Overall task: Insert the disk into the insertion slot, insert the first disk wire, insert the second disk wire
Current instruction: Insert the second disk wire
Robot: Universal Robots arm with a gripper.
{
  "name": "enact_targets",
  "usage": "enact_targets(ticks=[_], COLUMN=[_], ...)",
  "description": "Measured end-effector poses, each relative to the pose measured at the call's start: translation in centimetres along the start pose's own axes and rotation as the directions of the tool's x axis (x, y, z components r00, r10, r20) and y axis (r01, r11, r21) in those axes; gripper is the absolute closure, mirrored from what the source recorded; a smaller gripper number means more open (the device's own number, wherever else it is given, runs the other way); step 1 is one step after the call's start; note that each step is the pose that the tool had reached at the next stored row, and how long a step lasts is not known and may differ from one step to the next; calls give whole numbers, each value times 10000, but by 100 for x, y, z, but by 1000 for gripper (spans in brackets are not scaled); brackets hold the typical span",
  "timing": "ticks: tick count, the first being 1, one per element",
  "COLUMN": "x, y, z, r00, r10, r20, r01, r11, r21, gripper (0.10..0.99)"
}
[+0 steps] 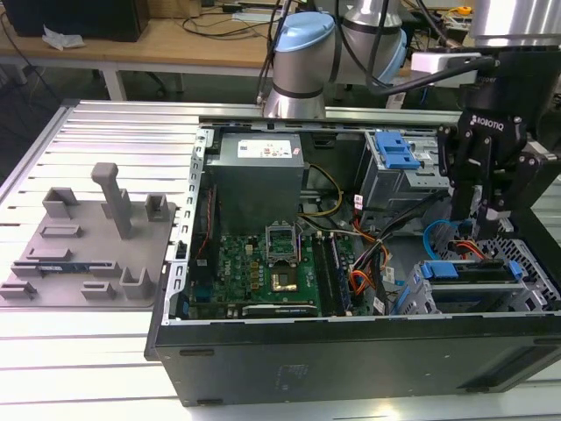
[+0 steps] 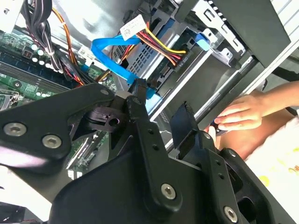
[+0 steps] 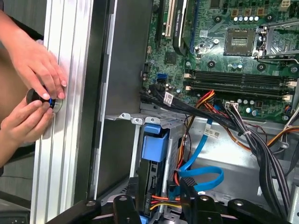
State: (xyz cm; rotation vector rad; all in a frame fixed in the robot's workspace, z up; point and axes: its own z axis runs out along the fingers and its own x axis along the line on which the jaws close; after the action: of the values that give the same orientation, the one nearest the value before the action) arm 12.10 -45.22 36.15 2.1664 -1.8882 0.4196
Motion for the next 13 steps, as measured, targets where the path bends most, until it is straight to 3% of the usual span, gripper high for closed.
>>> enact_targets(ticks=[6, 7, 13], x=[-43, -51, -107], y=[-15, -18, -33], z=[20, 25, 39], r00=[10000, 10000, 10000], r10=[0, 0, 0], r20=[1, 3, 2], r01=[0, 0, 0], r11=[10000, 10000, 10000], r21=[0, 0, 0], gripper=[620, 757, 757])
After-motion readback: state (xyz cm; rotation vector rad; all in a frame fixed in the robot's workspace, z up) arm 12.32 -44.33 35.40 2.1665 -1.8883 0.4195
